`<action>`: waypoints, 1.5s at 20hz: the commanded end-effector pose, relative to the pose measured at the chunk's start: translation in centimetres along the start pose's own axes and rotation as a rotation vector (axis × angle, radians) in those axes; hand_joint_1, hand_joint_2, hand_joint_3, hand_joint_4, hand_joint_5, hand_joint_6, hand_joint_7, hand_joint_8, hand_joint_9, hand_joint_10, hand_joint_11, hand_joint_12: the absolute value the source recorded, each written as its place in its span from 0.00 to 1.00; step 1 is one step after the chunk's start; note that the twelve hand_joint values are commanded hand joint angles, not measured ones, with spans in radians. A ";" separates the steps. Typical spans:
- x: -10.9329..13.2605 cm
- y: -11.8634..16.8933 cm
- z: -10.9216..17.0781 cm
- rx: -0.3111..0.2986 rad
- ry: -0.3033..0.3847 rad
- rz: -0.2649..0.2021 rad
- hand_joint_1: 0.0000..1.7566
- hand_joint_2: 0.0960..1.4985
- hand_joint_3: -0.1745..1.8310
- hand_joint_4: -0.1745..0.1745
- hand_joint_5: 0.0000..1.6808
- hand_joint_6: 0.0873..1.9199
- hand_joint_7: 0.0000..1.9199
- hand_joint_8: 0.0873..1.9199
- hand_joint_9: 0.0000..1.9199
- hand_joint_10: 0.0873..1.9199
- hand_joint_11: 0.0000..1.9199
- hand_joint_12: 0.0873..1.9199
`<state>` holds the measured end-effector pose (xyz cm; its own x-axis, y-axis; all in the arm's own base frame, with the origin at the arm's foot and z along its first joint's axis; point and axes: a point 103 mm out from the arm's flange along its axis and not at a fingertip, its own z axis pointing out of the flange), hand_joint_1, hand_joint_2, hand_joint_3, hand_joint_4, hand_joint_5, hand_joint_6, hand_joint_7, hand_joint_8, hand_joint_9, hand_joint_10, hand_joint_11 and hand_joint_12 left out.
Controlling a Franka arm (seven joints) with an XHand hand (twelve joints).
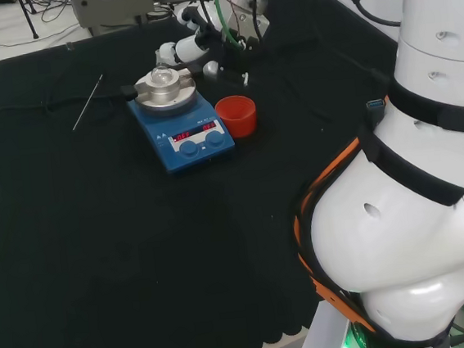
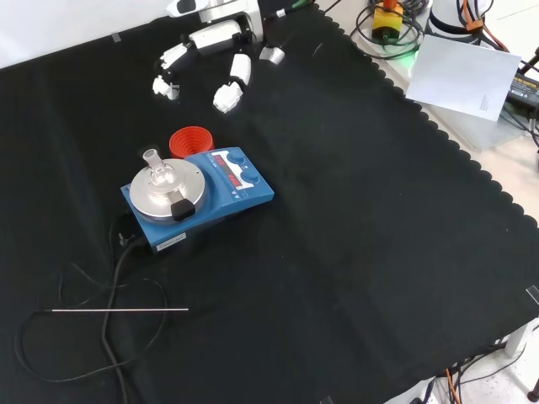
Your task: Turn on the heater.
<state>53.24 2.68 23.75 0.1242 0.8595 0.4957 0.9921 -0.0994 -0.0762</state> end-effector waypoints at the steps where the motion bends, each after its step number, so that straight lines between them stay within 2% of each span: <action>1: -1.0 -3.5 -0.6 0.193 -0.177 0.048 0.64 0.33 0.55 0.48 0.21 0.04 0.33 0.32 0.44 0.27 0.29 0.66; 4: -1.5 -4.4 -0.4 0.272 -0.262 0.058 0.64 0.33 0.57 0.51 0.15 0.00 0.35 0.32 0.50 0.25 0.38 0.63; 6: -1.6 -5.0 -0.3 0.300 -0.303 0.067 0.63 0.33 0.56 0.52 0.12 0.00 0.43 0.35 0.56 0.25 0.44 0.61; 8: -1.6 -5.6 -0.3 0.316 -0.350 0.079 0.64 0.35 0.54 0.50 0.10 0.00 0.52 0.40 0.65 0.26 0.58 0.52; 10: -1.6 -6.2 -0.3 0.299 -0.381 0.085 0.65 0.36 0.52 0.47 0.09 0.00 0.59 0.45 0.75 0.28 0.76 0.41; 12: -1.5 -6.8 -0.2 0.285 -0.404 0.082 0.66 0.36 0.51 0.43 0.09 0.00 0.69 0.51 0.83 0.33 0.88 0.39; 13: -1.4 -7.1 -0.1 0.285 -0.419 0.075 0.66 0.36 0.50 0.40 0.10 0.00 0.74 0.54 0.86 0.38 0.92 0.43; 16: -1.4 -7.7 0.2 0.306 -0.439 0.070 0.67 0.37 0.50 0.37 0.13 0.00 0.81 0.66 0.92 0.57 0.98 0.66; 19: -1.4 -8.1 0.8 0.372 -0.471 0.075 0.72 0.41 0.50 0.36 0.16 0.00 0.88 0.76 0.97 0.72 1.00 0.83; 23: -1.3 -8.3 1.5 0.471 -0.520 0.083 0.80 0.42 0.56 0.36 0.18 0.00 0.92 0.82 1.00 0.80 0.99 0.89; 30: -1.4 -7.8 2.6 0.615 -0.582 0.106 0.83 0.40 0.61 0.37 0.18 0.00 0.94 0.83 1.00 0.83 0.99 0.91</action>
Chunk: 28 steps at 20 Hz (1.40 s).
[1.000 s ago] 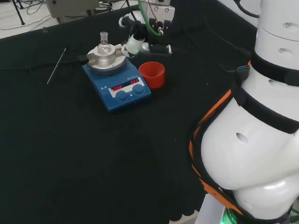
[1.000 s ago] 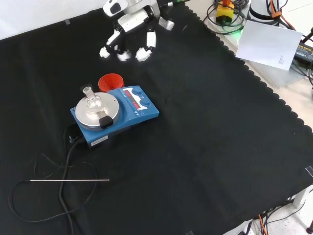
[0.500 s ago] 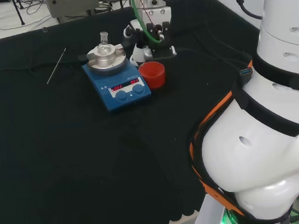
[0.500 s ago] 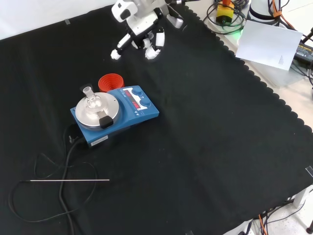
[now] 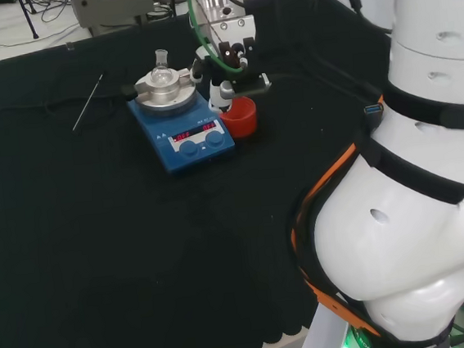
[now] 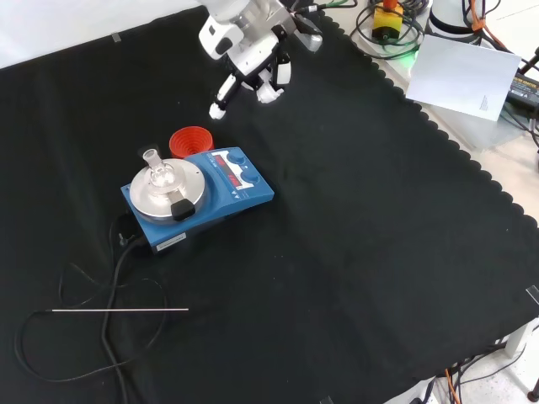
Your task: Turn on the heater.
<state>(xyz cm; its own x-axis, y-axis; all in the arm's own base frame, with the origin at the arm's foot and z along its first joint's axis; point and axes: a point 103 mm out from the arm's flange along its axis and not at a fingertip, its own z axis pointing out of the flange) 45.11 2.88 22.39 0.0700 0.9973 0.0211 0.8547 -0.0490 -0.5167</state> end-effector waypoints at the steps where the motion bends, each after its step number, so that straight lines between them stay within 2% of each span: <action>1: 0.7 0.8 0.8 0.162 -0.101 0.004 0.83 0.40 0.61 0.37 0.18 0.00 0.94 0.83 1.00 0.83 0.99 0.91; 9: 1.4 1.4 2.0 0.257 -0.145 -0.001 0.83 0.39 0.62 0.39 0.15 0.00 0.94 0.84 1.00 0.83 0.99 0.91; 18: 1.3 1.6 3.6 0.291 -0.156 -0.019 0.83 0.39 0.62 0.40 0.15 0.00 0.93 0.84 1.00 0.83 0.99 0.91; 28: 2.4 2.3 4.9 0.333 -0.183 -0.032 0.83 0.39 0.63 0.41 0.15 0.00 0.93 0.84 1.00 0.83 0.99 0.91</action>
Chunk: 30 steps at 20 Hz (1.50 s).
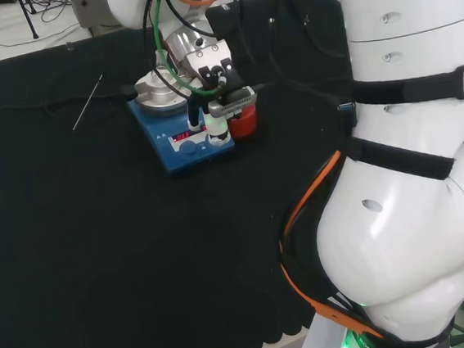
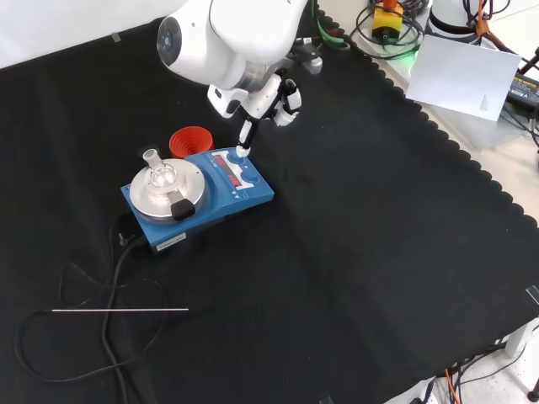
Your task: Turn on the heater.
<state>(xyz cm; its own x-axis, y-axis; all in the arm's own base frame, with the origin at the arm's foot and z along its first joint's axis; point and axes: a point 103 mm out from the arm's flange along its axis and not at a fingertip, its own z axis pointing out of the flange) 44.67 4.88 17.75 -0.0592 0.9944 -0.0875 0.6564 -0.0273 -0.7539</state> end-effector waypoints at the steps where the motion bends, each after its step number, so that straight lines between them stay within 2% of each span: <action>1: 0.8 0.6 0.5 0.027 -0.020 -0.004 0.83 0.39 0.63 0.41 0.15 0.00 0.93 0.84 1.00 0.83 0.99 0.91; 12: 2.3 1.0 0.8 0.040 -0.039 -0.008 0.83 0.39 0.63 0.41 0.16 0.00 0.93 0.84 1.00 0.83 0.99 0.91; 30: 1.3 2.2 1.5 0.054 -0.021 -0.006 0.83 0.38 0.63 0.41 0.17 0.00 0.93 0.84 1.00 0.83 0.99 0.91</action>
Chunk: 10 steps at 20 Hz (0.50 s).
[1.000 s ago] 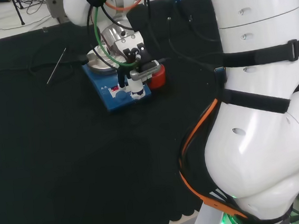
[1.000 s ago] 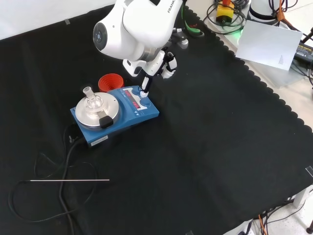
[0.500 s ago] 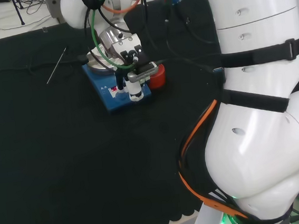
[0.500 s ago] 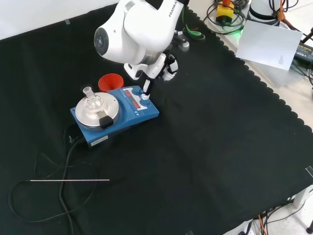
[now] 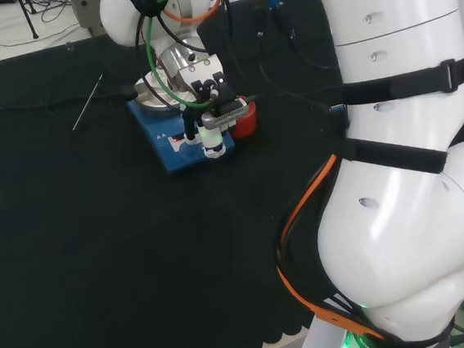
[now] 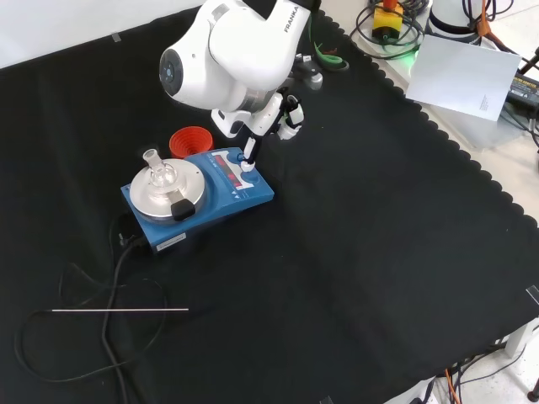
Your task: Turn on the heater.
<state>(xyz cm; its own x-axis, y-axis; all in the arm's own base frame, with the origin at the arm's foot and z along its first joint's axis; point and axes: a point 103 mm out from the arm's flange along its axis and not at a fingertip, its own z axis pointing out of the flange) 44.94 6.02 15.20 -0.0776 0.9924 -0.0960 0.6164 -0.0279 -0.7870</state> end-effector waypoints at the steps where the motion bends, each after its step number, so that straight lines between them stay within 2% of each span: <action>1: 0.0 0.2 0.2 0.003 -0.001 -0.001 0.83 0.38 0.64 0.41 0.17 0.00 0.93 0.84 1.00 0.83 0.99 0.91; 10: 0.4 0.0 0.0 0.000 0.000 -0.008 0.83 0.38 0.64 0.41 0.18 0.00 0.93 0.84 1.00 0.83 0.99 0.91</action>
<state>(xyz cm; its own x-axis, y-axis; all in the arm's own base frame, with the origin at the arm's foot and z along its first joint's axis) 44.96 6.26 14.80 -0.0807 0.9923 -0.0939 0.6128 -0.0249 -0.7898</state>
